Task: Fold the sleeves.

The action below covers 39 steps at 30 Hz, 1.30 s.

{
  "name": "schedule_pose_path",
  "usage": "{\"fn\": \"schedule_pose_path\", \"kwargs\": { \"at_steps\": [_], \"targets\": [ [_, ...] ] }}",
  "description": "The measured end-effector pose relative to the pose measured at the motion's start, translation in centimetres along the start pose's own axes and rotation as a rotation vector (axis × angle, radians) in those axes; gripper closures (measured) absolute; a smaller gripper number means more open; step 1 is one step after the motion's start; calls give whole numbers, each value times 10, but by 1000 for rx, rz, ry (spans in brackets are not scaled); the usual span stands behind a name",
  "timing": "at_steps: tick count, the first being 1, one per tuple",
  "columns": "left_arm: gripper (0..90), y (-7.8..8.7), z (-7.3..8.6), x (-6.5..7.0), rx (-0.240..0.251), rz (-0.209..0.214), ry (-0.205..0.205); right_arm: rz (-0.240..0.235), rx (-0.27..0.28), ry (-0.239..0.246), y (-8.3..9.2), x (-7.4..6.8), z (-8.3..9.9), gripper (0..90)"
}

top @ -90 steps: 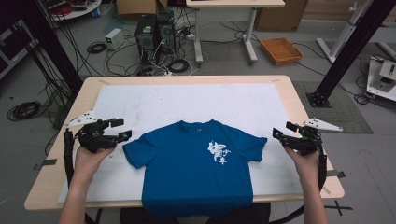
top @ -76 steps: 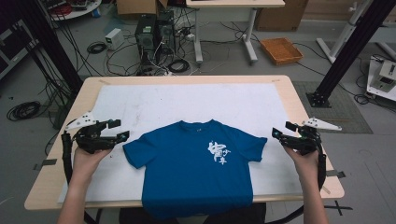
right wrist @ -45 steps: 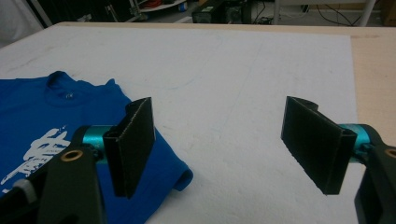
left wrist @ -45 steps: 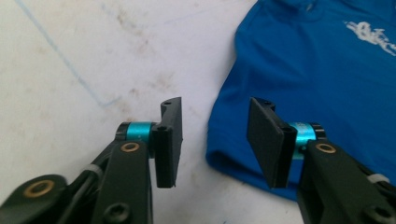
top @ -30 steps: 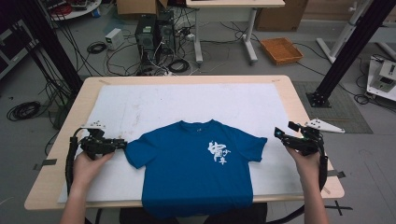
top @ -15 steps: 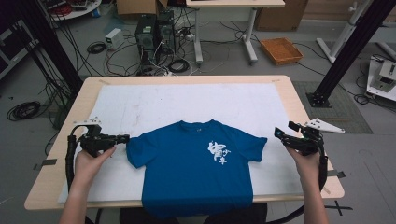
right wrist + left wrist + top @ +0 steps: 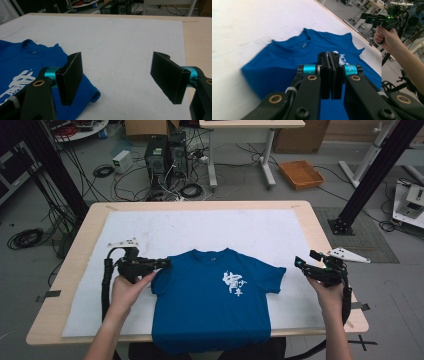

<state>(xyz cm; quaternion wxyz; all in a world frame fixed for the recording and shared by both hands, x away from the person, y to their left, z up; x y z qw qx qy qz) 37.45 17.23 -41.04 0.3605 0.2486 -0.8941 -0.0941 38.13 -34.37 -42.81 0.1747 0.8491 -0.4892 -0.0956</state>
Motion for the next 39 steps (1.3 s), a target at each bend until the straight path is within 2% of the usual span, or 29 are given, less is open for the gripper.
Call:
{"fn": "schedule_pose_path", "kwargs": {
  "at_steps": [2, 3, 4, 6, 7, 9, 11, 12, 14, 15, 16, 18, 20, 21, 22, 23, 25, 26, 27, 28, 29, 30, 31, 32, 33, 34, 36, 37, 39],
  "targets": [
    [882, -14, 1, 7, -10, 2, 7, 1, 0, 2, 0, 0, 0, 258],
    [882, -28, 4, 11, -27, -6, 7, 2, 0, 1, 0, 0, 0, 259],
    [882, -28, 4, 11, -27, -6, 7, 2, 0, 1, 0, 0, 0, 259],
    [882, -48, 8, 13, -52, -30, 8, 3, -2, 0, 0, 0, 0, 259],
    [882, -48, 8, 13, -52, -30, 8, 3, -2, 0, 0, 0, 0, 259],
    [882, -61, 10, 12, -71, -42, 4, 4, -6, 2, 0, 1, 1, 259],
    [882, -65, 11, 12, -77, -45, 3, 4, -6, -1, 0, 1, 1, 261],
    [881, -79, 15, 12, -99, -50, -6, 6, -10, -1, 0, 1, 2, 264],
    [881, -82, 16, 12, -100, -50, -10, 7, -10, 0, 0, 1, 2, 264],
    [877, -85, 17, 12, -106, -45, -31, 8, -11, 2, 0, 2, 3, 264],
    [845, -87, 17, 13, -103, -42, -36, 7, -10, 2, -1, 2, 3, 264],
    [780, -88, 16, 16, -79, -45, -78, 8, -11, 0, -1, 2, 3, 264],
    [694, -87, 15, 18, -62, -49, -88, 9, -12, 1, -1, 2, 3, 265],
    [694, -84, 13, 18, -44, -57, -100, 9, -12, 1, -1, 2, 3, 265],
    [630, -76, 8, 18, -6, -73, -134, 6, -14, -2, -1, 2, 4, 267],
    [610, -71, 6, 18, 20, -85, -149, 3, -15, -5, -1, 2, 4, 271],
    [529, -59, 2, 15, 53, -119, -174, -8, -16, -18, -1, 2, 4, 292],
    [501, -59, 2, 15, 53, -119, -174, -11, -18, -23, 0, 2, 4, 293],
    [484, -44, -1, 11, 83, -155, -201, -15, -17, -28, 0, 3, 5, 308],
    [480, -44, -1, 11, 83, -155, -201, -25, -19, -34, 0, 3, 5, 350],
    [477, -36, -2, 8, 94, -174, -218, -36, -24, -31, 0, 2, 6, 401],
    [465, -17, -4, 1, 125, -219, -242, -42, -32, -31, 0, 2, 7, 437],
    [460, -17, -4, 1, 125, -219, -242, -48, -39, -29, -1, 2, 8, 460],
    [460, -7, -4, -3, 139, -240, -250, -56, -45, -30, -2, 2, 9, 481],
    [460, 13, -3, -13, 174, -274, -251, -66, -50, -39, -3, 1, 10, 508],
    [460, 13, -3, -13, 174, -274, -251, -66, -50, -39, -3, 1, 10, 508],
    [460, 31, -2, -24, 209, -285, -217, -83, -63, -60, -6, 0, 13, 536],
    [460, 44, -2, -35, 237, -286, -181, -100, -84, -76, -9, -2, 16, 563],
    [460, 49, -1, -39, 249, -293, -172, -107, -94, -87, -11, -4, 17, 573]
  ]
}}
Point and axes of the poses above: each handheld gripper's, and its own axes: y roughly backward along the jaws, z roughly out of its underside, x roughly to its right, the point moved 5 cm from there along -y, roughly forward along the jaws, and after that the axes turned 10 degrees about y, right-handed, at the moved point
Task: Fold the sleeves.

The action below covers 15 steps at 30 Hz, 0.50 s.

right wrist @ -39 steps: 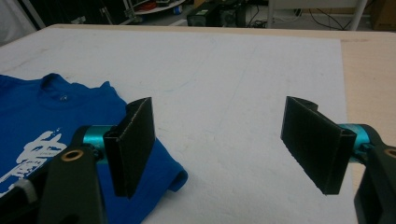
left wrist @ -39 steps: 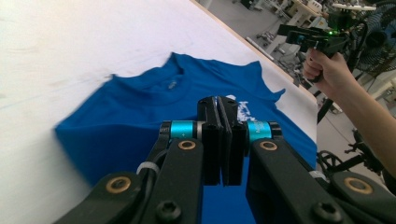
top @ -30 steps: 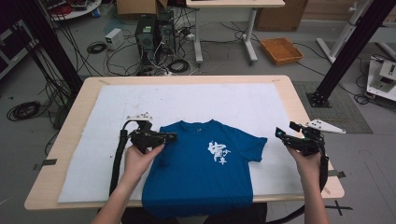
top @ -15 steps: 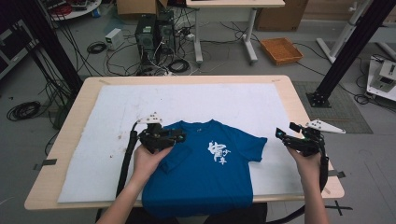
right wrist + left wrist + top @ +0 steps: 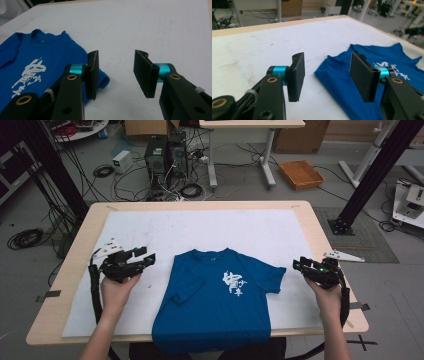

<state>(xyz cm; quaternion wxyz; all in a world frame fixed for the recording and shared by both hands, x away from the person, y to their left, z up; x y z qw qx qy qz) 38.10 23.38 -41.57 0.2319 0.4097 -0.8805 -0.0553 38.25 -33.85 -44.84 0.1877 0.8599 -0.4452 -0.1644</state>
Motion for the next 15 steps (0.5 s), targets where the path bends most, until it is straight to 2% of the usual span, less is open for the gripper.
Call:
{"fn": "schedule_pose_path", "kwargs": {
  "at_steps": [3, 5, 15],
  "targets": [
    [460, 5, 1, -11, 7, -12, 29, -19, -22, -47, -9, -6, 1, 582],
    [460, 5, 2, -14, 0, -13, 32, -20, -35, -66, -13, -8, 1, 583],
    [460, 3, 5, -13, -22, -11, 21, 12, -87, -123, -27, -8, 6, 597]
  ]
}}
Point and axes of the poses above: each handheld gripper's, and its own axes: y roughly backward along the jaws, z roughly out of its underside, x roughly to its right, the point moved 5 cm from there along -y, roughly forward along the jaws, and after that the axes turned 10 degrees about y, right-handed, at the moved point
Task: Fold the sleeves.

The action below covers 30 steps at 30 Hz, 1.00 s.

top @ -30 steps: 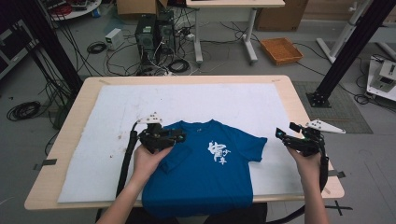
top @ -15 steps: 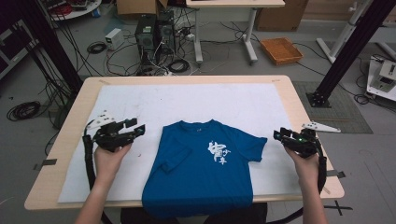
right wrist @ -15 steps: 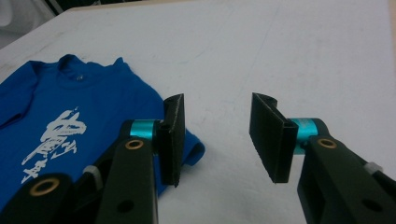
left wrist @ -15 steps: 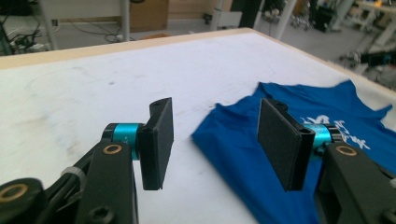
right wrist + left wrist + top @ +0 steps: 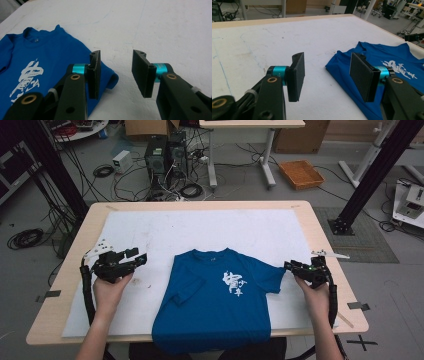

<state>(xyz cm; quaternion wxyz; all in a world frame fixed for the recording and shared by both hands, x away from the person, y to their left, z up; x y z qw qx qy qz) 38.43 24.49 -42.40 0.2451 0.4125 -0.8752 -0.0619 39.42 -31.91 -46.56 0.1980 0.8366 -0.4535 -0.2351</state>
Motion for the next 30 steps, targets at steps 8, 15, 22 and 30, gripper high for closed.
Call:
{"fn": "schedule_pose_path", "kwargs": {
  "at_steps": [8, 15, 22, 30],
  "targets": [
    [461, -7, 5, 2, -36, 17, -8, -11, -40, 14, -9, 0, 6, 759],
    [461, -6, 3, 2, -26, 26, 1, -33, -5, 56, -4, -12, 1, 895],
    [463, -4, 2, -1, -13, 29, 19, -37, 38, 123, 4, -33, -16, 896],
    [463, -6, -1, 2, -8, 41, 20, -52, 35, 230, -3, -81, -36, 897]
  ]
}}
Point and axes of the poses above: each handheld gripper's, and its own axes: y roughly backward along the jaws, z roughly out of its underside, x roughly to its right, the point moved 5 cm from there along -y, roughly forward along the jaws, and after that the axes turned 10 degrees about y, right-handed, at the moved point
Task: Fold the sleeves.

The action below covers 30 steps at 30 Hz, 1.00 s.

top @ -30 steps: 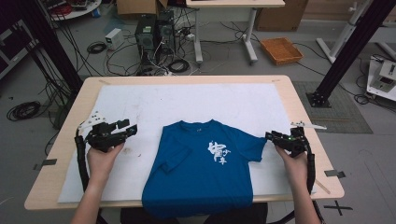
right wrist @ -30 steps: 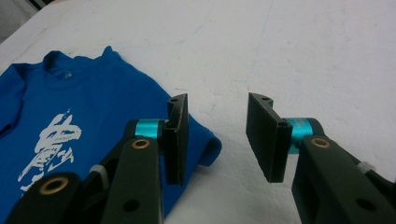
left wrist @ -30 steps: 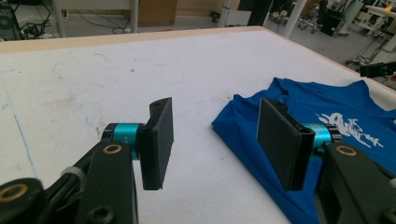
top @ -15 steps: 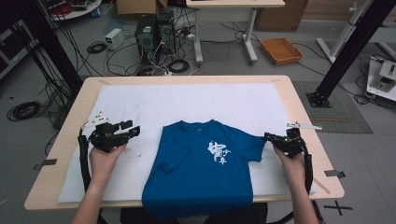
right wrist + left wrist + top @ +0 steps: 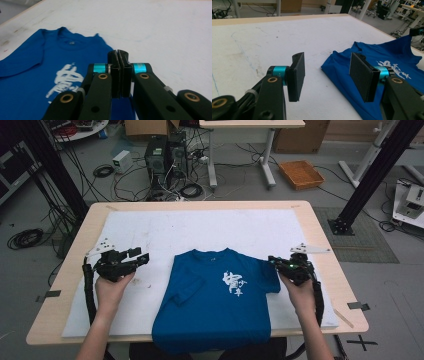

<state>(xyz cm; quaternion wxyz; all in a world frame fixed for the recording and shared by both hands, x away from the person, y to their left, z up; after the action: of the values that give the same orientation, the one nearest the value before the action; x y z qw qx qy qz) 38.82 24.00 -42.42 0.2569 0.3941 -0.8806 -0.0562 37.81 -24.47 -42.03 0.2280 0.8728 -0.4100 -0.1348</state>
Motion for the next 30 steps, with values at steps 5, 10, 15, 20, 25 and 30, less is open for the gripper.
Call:
{"fn": "schedule_pose_path", "kwargs": {
  "at_steps": [5, 10, 15, 20, 25, 30],
  "targets": [
    [463, -2, 0, -1, -8, 8, 7, 0, -42, 72, -21, -34, -14, 897],
    [463, -6, 2, 0, -25, 15, 9, 21, -92, 139, -48, -61, -25, 897],
    [464, -10, 4, 2, -43, 18, -3, 23, -109, 155, -70, -75, -32, 896],
    [463, -15, 7, 5, -61, 25, -7, -28, -77, 138, -79, -83, -34, 874],
    [464, -17, 8, 8, -69, 30, -18, -58, 0, 133, -62, -77, -37, 772],
    [463, -18, 9, 8, -74, 33, -16, -62, 34, 103, -35, -62, -26, 748]
  ]
}}
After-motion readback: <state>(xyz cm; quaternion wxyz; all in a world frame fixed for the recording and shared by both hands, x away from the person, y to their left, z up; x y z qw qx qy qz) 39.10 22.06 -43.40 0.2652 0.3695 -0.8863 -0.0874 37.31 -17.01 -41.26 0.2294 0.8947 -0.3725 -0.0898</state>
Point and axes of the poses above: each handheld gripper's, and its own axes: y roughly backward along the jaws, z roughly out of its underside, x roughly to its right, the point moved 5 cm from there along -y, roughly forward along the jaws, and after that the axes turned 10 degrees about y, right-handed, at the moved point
